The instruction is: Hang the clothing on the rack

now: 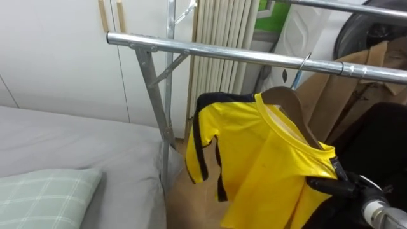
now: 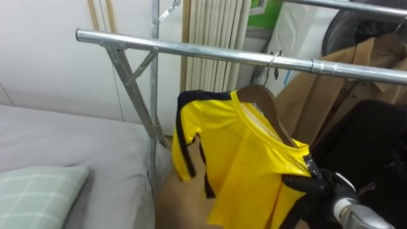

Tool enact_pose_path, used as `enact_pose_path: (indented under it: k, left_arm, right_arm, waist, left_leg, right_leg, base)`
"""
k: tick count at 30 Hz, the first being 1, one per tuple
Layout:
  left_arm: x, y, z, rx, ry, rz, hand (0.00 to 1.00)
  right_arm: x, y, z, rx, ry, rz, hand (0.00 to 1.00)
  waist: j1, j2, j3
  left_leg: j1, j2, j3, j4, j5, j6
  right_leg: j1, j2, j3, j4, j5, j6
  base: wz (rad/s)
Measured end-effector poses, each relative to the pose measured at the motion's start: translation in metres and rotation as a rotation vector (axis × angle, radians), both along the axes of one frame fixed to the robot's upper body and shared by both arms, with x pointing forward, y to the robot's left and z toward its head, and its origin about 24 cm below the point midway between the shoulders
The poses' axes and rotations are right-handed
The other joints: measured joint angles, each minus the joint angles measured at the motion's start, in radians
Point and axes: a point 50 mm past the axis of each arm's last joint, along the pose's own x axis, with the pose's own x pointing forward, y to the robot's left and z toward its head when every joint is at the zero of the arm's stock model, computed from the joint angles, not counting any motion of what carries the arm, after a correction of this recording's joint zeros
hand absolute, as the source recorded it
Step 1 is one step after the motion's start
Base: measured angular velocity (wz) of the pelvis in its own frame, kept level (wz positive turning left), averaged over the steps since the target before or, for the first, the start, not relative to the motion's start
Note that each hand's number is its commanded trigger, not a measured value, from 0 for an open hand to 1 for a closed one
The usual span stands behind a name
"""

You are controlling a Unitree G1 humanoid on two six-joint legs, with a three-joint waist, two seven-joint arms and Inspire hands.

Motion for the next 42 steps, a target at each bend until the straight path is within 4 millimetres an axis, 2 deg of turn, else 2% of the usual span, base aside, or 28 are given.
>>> enact_pose_path:
  k: [4,24,25,26,27,28,34,42]
  left_arm:
    - [0.001,0.002,0.001,0.004,-0.008,0.016,0.00]
    - [0.010,0.004,0.000,-0.022,-0.020,0.046,0.00]
    - [0.009,0.005,0.000,-0.026,-0.020,0.051,0.00]
    - [0.009,0.005,0.000,-0.029,-0.019,0.055,0.00]
    - [0.010,0.005,0.000,-0.031,-0.020,0.055,0.00]
    - [0.010,0.005,0.000,-0.033,-0.020,0.055,0.00]
    - [0.010,0.004,-0.002,-0.039,-0.012,0.056,0.00]
    - [0.010,0.004,-0.002,-0.039,-0.009,0.056,0.00]
  right_arm:
    - [-0.001,0.000,-0.001,0.005,0.003,0.006,1.00]
    - [-0.005,-0.001,-0.005,0.032,0.020,-0.001,1.00]
    - [-0.005,-0.001,-0.005,0.032,0.020,-0.002,0.83]
    - [-0.005,-0.001,-0.005,0.032,0.020,-0.002,0.45]
    - [-0.005,-0.001,-0.005,0.032,0.020,-0.002,0.12]
    - [-0.005,-0.001,-0.005,0.031,0.020,-0.002,0.00]
    - [-0.005,-0.003,-0.004,0.042,0.013,-0.017,0.00]
    - [-0.003,-0.004,-0.002,0.049,-0.002,-0.033,0.00]
  waist:
    - [0.004,-0.010,0.0060]
    - [0.003,-0.006,0.0052]
    - [0.004,-0.005,0.0048]
    - [0.003,-0.004,0.0040]
    - [0.003,-0.003,0.0035]
    - [0.003,-0.001,0.0023]
    - [0.002,0.008,-0.0033]
    - [0.005,0.008,-0.0029]
  left_leg:
    - [0.004,0.000,-0.001,0.000,0.000,0.000]
    - [0.006,0.000,-0.002,0.000,0.000,0.000]
    - [0.006,0.000,-0.002,0.000,0.000,0.000]
    - [0.006,0.000,-0.002,0.000,0.000,0.000]
    - [0.006,0.000,-0.002,0.000,0.000,0.000]
    - [0.006,0.000,-0.002,0.000,0.000,0.000]
    - [0.008,0.000,-0.002,0.000,0.000,0.000]
    - [0.011,-0.001,0.001,-0.001,0.000,0.000]
  right_leg:
    - [0.005,0.001,0.000,-0.001,-0.001,0.000]
    - [0.005,0.001,0.000,-0.003,-0.001,0.000]
    - [0.005,0.001,0.000,-0.003,-0.001,0.000]
    - [0.005,0.001,0.000,-0.003,-0.001,0.000]
    - [0.005,0.001,0.000,-0.003,-0.001,0.000]
    - [0.005,0.001,0.001,-0.002,-0.001,0.000]
    - [0.005,0.000,0.000,0.002,-0.001,0.000]
    - [0.000,-0.002,0.001,0.012,-0.005,-0.001]
  base:
    - [0.00]
    - [0.00]
    - [0.00]
    - [0.00]
    - [0.00]
    - [0.00]
    - [0.00]
    - [0.00]
